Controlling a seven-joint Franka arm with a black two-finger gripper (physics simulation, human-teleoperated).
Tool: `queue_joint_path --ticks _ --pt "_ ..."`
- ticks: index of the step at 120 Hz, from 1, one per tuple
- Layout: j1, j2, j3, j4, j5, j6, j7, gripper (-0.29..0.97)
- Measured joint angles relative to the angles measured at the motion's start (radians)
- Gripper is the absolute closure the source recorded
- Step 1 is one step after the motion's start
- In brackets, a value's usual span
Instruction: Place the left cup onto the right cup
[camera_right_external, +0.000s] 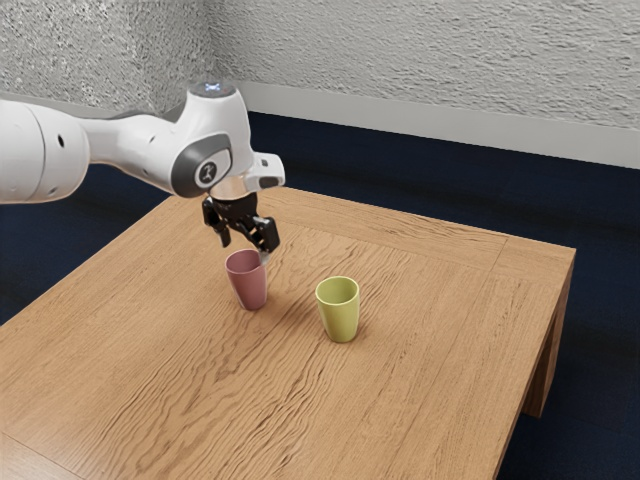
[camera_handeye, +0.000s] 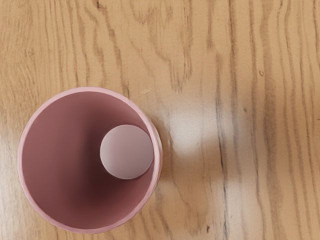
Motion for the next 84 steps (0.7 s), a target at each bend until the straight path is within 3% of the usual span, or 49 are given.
queue_joint_path --ticks 84 --pt "0.004 0.067 0.002 0.015 -0.001 0.051 0.002 0.0"
